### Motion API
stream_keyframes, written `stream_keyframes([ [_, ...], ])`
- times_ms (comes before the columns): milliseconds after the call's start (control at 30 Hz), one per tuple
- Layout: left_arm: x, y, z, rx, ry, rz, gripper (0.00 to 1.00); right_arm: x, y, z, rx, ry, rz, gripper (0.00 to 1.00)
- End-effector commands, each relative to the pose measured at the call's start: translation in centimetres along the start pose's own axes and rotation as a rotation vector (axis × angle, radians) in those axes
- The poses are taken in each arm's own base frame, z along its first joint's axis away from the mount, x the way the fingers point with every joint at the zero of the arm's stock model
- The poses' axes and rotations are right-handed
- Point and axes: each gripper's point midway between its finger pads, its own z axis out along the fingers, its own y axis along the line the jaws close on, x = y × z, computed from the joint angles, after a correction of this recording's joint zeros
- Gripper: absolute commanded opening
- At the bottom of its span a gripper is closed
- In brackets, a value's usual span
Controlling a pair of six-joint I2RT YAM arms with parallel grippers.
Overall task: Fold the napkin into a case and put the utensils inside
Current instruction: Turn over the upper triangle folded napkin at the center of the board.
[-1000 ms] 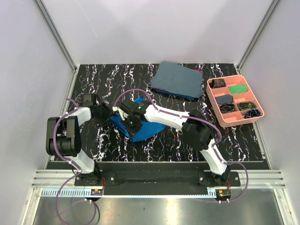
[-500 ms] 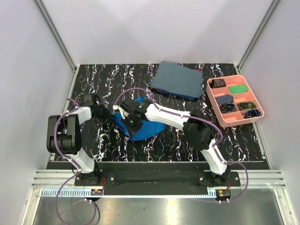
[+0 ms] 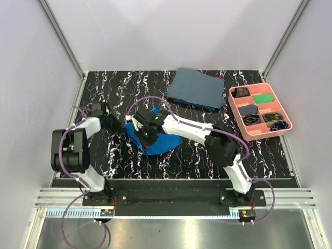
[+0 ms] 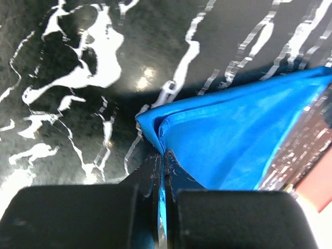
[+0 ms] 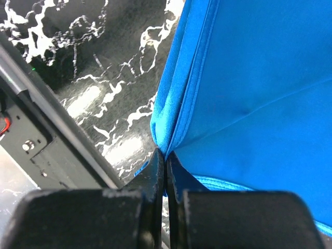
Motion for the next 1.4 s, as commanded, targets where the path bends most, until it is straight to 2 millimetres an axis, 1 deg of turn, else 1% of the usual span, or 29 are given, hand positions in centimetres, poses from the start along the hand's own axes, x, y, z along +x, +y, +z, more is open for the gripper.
stream_keyframes([
  [0, -2.7, -5.1, -4.2, 0.15, -0.122, 0.065, 0.0, -2.8, 3.6, -4.6, -0.104, -0.125, -0.03, 0.0],
  [133, -3.1, -6.0, -7.2, 0.17, -0.149, 0.063, 0.0, -3.7, 7.1, -5.5, -0.171, -0.154, -0.054, 0.0],
  [267, -5.1, -5.7, -11.4, 0.174, -0.236, 0.036, 0.0, -5.4, 11.1, -6.0, -0.283, -0.204, -0.056, 0.0],
  [333, -6.5, -4.7, -14.3, 0.161, -0.298, 0.015, 0.0, -7.1, 14.2, -7.3, -0.356, -0.245, -0.088, 0.0],
  [400, -8.1, -4.1, -18.0, 0.153, -0.383, 0.012, 0.0, -7.5, 16.9, -6.9, -0.443, -0.226, -0.096, 0.0],
  [433, -9.0, -4.7, -20.1, 0.162, -0.434, 0.025, 0.0, -8.9, 18.3, -7.4, -0.487, -0.254, -0.112, 0.0],
  [500, -9.7, -4.1, -23.3, 0.136, -0.505, 0.038, 0.0, -9.7, 21.1, -8.6, -0.603, -0.248, -0.104, 0.0],
  [533, -10.2, -4.1, -24.6, 0.118, -0.548, 0.05, 0.0, -10.7, 23.1, -10.5, -0.671, -0.282, -0.133, 0.0],
  [567, -10.8, -5.1, -26.6, 0.121, -0.601, 0.076, 0.0, -10.6, 23.9, -9.9, -0.712, -0.263, -0.126, 0.0],
  [600, -10.9, -5.5, -27.6, 0.123, -0.628, 0.098, 0.0, -10.9, 25.2, -10.8, -0.781, -0.268, -0.128, 0.0],
  [633, -11.0, -6.0, -28.2, 0.138, -0.64, 0.106, 0.0, -10.4, 25.3, -10.2, -0.805, -0.246, -0.116, 0.0],
  [667, -11.0, -6.4, -28.5, 0.152, -0.649, 0.112, 0.0, -11.2, 26.2, -11.6, -0.859, -0.311, -0.152, 0.0],
  [700, -11.1, -7.2, -28.1, 0.174, -0.643, 0.129, 0.0, -11.1, 26.2, -11.7, -0.876, -0.311, -0.126, 0.0],
  [733, -11.0, -7.4, -27.1, 0.172, -0.624, 0.139, 0.0, -9.5, 25.3, -10.5, -0.872, -0.281, -0.094, 0.0],
  [800, -10.7, -8.6, -24.2, 0.176, -0.585, 0.187, 0.0, -9.8, 24.3, -10.5, -0.907, -0.336, -0.084, 0.0],
  [833, -10.2, -8.3, -22.0, 0.165, -0.55, 0.193, 0.0, -8.4, 22.7, -8.8, -0.895, -0.307, -0.037, 0.0],
  [867, -9.5, -8.7, -19.3, 0.157, -0.495, 0.205, 0.0, -8.7, 21.6, -8.9, -0.92, -0.341, -0.036, 0.0],
  [900, -10.0, -9.1, -17.9, 0.156, -0.513, 0.219, 0.0, -8.1, 20.6, -8.4, -0.925, -0.323, 0.014, 0.0],
  [933, -9.4, -8.6, -15.7, 0.134, -0.477, 0.227, 0.0, -5.8, 18.7, -6.5, -0.897, -0.279, 0.068, 0.0],
  [967, -8.5, -8.8, -12.8, 0.105, -0.426, 0.246, 0.0, -5.9, 16.5, -5.8, -0.873, -0.305, 0.094, 0.0],
  [1000, -9.0, -9.0, -11.5, 0.094, -0.448, 0.258, 0.0, -5.1, 15.2, -5.0, -0.855, -0.294, 0.119, 0.0],
  [1033, -8.4, -8.9, -9.7, 0.088, -0.426, 0.266, 0.0, -2.6, 13.1, -3.4, -0.829, -0.246, 0.181, 0.0],
  [1067, -7.4, -9.1, -7.2, 0.077, -0.381, 0.264, 0.0, -2.3, 12.2, -3.4, -0.846, -0.275, 0.181, 0.0],
  [1100, -7.5, -9.9, -6.2, 0.1, -0.39, 0.27, 0.0, -1.7, 10.2, -2.9, -0.822, -0.276, 0.234, 0.0],
  [1133, -7.1, -10.3, -5.2, 0.103, -0.384, 0.276, 0.0, 0.6, 8.7, -1.6, -0.791, -0.237, 0.283, 0.0],
  [1167, -6.0, -10.8, -3.3, 0.098, -0.351, 0.297, 0.0, 1.3, 7.9, -1.4, -0.785, -0.241, 0.295, 0.0],
  [1200, -5.7, -11.5, -2.6, 0.1, -0.348, 0.31, 0.0, 1.7, 6.7, -1.4, -0.768, -0.25, 0.325, 0.0],
  [1233, -5.7, -12.5, -2.3, 0.108, -0.35, 0.323, 0.0, 3.6, 6.0, -0.8, -0.748, -0.226, 0.358, 0.0],
  [1367, -2.6, -14.6, 1.2, 0.115, -0.267, 0.376, 0.0, 6.6, 4.1, 0.4, -0.69, -0.193, 0.419, 0.0],
])
